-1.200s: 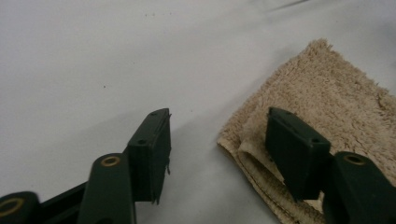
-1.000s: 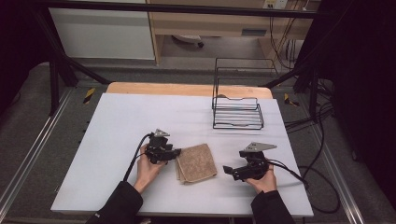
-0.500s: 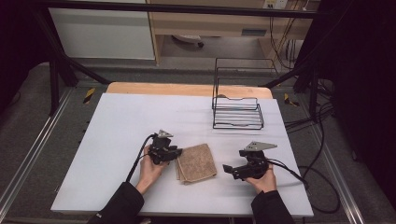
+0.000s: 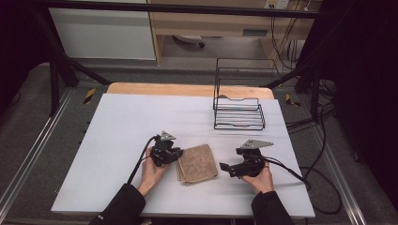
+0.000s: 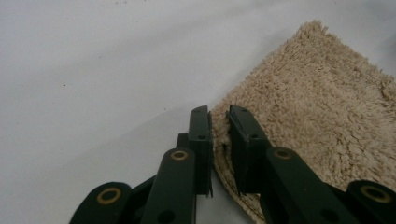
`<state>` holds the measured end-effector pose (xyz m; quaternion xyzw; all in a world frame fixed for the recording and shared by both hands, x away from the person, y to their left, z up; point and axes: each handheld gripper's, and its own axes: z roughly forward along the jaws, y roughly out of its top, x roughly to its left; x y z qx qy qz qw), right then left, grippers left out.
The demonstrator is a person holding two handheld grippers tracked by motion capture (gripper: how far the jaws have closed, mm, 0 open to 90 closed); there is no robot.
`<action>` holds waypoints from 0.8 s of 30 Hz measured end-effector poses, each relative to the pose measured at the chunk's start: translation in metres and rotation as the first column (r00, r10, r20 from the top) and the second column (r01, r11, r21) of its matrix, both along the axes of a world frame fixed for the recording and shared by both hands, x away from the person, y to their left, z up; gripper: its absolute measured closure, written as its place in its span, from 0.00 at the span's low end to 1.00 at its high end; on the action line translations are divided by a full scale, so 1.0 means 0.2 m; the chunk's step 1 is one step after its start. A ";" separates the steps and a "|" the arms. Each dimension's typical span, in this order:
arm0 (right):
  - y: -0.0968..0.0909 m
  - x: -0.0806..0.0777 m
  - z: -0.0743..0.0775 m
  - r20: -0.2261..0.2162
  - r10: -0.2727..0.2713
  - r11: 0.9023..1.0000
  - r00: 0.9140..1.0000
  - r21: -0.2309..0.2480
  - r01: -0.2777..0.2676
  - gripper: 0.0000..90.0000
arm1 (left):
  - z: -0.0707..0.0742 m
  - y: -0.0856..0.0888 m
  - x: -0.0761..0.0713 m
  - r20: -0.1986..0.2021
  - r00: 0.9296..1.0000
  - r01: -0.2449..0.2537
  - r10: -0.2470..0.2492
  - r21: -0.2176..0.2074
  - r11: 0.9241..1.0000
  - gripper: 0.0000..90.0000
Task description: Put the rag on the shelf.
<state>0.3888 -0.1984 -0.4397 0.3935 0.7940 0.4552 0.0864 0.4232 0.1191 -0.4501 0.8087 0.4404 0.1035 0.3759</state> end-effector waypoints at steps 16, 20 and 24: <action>0.19 0.22 -0.02 -0.029 -0.028 0.999 0.999 -0.026 0.027 0.21 | -0.01 0.00 0.00 0.043 0.998 0.045 -0.046 0.027 0.999 0.87; 0.21 0.26 -0.05 -0.063 -0.028 1.000 0.998 0.010 0.029 0.30 | -0.01 0.00 0.00 0.038 0.998 0.044 -0.045 0.022 0.999 0.87; 0.22 0.29 -0.06 -0.068 -0.029 1.000 0.997 0.001 0.029 0.41 | -0.01 0.00 0.00 0.035 0.999 0.041 -0.041 0.020 0.999 0.87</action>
